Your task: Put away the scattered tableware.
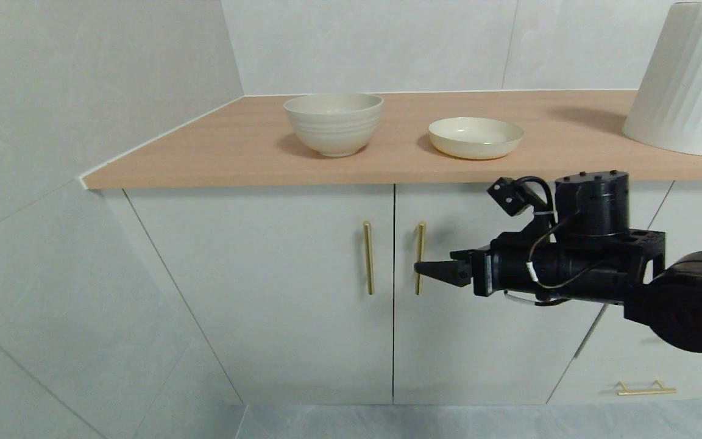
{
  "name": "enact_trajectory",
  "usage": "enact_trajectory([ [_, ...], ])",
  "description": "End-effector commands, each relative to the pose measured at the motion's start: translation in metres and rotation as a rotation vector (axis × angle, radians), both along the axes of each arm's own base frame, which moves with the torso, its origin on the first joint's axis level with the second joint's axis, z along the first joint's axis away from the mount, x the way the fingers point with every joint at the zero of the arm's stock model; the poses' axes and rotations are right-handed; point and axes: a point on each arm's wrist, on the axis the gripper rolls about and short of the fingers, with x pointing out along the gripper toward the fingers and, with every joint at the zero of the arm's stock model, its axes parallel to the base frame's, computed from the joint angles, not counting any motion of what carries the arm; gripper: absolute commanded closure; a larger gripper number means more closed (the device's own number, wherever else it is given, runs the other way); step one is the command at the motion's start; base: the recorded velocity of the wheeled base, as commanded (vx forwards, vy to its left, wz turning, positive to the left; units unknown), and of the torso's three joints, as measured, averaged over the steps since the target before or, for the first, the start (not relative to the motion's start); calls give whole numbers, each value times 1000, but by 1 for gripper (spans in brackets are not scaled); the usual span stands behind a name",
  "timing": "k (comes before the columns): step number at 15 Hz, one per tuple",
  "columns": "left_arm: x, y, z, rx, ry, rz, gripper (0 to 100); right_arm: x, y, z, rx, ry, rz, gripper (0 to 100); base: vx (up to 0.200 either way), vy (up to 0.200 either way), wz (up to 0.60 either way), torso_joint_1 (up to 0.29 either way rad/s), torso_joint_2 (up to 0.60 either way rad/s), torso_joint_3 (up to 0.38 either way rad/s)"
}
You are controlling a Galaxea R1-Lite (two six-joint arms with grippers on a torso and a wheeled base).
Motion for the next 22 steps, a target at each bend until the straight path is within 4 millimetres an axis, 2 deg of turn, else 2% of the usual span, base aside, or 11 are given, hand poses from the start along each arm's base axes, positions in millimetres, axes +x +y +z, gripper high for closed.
enact_trajectory([
  [1, 0, 0, 0, 0, 0, 1, 0, 18, 18, -30, -23, 25, -12, 0, 0, 0, 0, 0, 0, 0],
  [6, 0, 0, 0, 0, 0, 1, 0, 32, 47, -59, 0, -91, -114, 0, 0, 0, 0, 0, 0, 0],
  [10, 0, 0, 0, 0, 0, 1, 0, 25, 57, -57, 53, -51, -93, 0, 0, 0, 0, 0, 0, 0],
  [14, 0, 0, 0, 0, 0, 1, 0, 23, 58, -49, 145, -28, -62, 0, 0, 0, 0, 0, 0, 0],
  [18, 0, 0, 0, 0, 0, 1, 0, 16, 54, -48, 146, -8, -17, 0, 0, 0, 0, 0, 0, 0],
  [22, 0, 0, 0, 0, 0, 1, 0, -12, 38, -43, 151, 45, 137, 0, 0, 0, 0, 0, 0, 0],
])
